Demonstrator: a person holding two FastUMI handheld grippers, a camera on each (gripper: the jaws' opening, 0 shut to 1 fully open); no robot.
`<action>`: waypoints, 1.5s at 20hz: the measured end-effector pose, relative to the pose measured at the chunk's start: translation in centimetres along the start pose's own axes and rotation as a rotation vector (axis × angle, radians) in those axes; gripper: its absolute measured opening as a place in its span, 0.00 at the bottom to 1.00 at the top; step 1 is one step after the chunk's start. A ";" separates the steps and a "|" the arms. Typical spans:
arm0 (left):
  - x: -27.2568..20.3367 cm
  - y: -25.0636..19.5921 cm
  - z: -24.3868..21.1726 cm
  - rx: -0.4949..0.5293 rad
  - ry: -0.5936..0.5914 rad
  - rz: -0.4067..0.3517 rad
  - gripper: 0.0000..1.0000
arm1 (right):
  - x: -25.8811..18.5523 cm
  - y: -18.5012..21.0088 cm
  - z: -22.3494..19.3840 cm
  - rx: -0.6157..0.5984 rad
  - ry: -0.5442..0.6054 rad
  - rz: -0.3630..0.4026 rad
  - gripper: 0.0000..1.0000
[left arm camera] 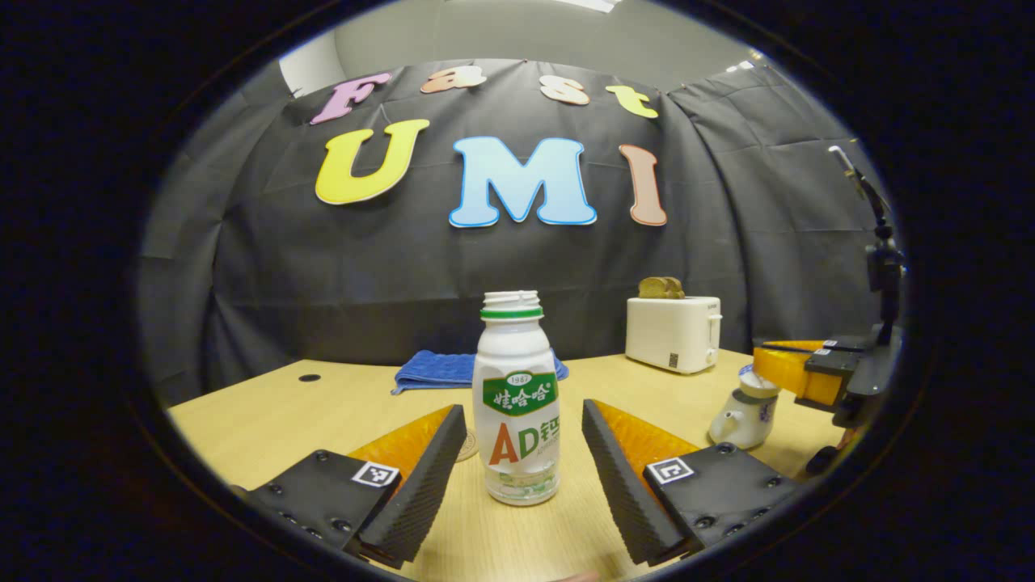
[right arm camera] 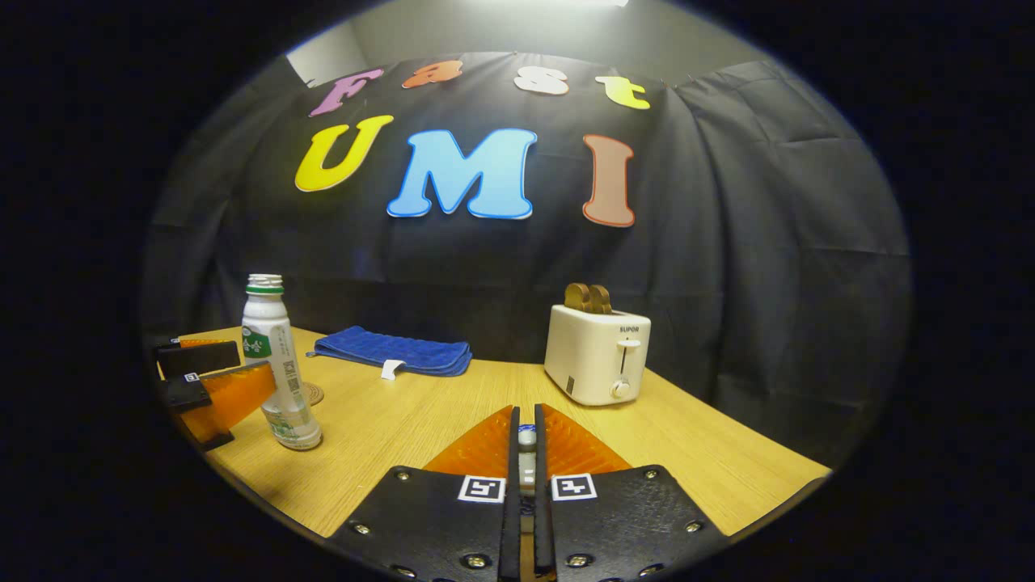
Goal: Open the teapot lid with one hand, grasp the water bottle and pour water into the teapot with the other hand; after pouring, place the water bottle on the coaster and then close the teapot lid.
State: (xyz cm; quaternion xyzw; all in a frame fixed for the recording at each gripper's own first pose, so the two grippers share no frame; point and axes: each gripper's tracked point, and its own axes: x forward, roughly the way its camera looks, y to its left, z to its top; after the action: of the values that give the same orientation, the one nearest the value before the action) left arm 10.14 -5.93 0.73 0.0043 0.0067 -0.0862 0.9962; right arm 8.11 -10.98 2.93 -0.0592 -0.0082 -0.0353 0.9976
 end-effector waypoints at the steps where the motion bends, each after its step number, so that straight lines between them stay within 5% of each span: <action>1: 0.5 0.0 -0.5 0.013 0.009 0.005 1.00 | -0.3 1.1 -0.1 -0.023 -0.011 0.028 0.06; 7: 4.3 0.2 -1.0 -0.019 0.030 0.018 1.00 | -1.0 3.6 -0.5 -0.069 -0.020 0.112 0.06; 11: 5.2 0.1 -1.0 -0.009 0.047 0.003 0.82 | -1.8 4.1 -0.2 -0.090 -0.032 0.141 0.06; 15: 4.6 -0.9 -0.9 0.028 0.048 -0.018 0.80 | -6.7 4.9 0.1 0.026 -0.035 0.212 0.07; 19: 4.1 -2.5 -0.6 0.081 0.049 -0.046 0.80 | -13.6 3.0 -0.5 -0.024 -0.069 0.199 0.06; 22: 3.9 -3.6 0.1 0.219 0.040 -0.057 0.79 | -15.2 2.6 -1.3 -0.001 -0.062 0.211 0.06; 23: 3.8 -4.1 0.5 0.279 0.032 -0.066 0.72 | -15.5 2.4 -1.3 0.007 -0.064 0.210 0.06; 30: 4.2 -8.5 1.0 0.687 0.007 -0.119 0.79 | -16.7 0.4 -2.0 0.035 -0.062 0.196 0.06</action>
State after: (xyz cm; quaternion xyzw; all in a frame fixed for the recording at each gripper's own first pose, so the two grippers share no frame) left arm 12.80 -14.99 1.58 0.3393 -0.0193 -0.1411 0.9298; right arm -8.55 -9.69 0.59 -0.0435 -0.0339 0.0642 0.9964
